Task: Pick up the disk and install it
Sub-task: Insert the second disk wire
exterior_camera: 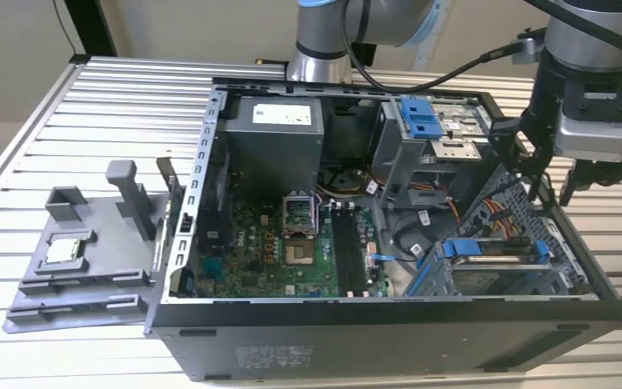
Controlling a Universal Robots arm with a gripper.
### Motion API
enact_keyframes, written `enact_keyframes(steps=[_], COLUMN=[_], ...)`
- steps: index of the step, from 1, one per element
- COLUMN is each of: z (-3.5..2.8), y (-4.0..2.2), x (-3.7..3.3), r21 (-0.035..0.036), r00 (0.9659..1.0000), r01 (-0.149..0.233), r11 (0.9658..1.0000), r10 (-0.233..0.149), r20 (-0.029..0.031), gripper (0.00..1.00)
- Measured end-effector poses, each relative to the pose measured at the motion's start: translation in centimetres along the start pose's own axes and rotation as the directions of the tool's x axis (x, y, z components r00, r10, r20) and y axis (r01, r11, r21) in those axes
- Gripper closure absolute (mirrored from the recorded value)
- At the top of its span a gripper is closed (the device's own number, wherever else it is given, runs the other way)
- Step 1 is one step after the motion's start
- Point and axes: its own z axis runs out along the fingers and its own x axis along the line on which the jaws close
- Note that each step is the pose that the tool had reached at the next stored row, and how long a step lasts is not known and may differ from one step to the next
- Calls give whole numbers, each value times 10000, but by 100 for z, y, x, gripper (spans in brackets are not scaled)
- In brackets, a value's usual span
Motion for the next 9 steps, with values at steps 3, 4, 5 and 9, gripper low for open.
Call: enact_keyframes(steps=[3,4,5,9], z=[0,1,2,8], y=[-1,-1,-2,-11], x=[1,2,4,18], r21=[1,1,2,4], r00=[10000,10000,10000,10000], r01=[0,0,0,0], r11=[10000,10000,10000,10000], r10=[0,0,0,0], r20=[0,0,1,2], gripper=[0,0,0,0])
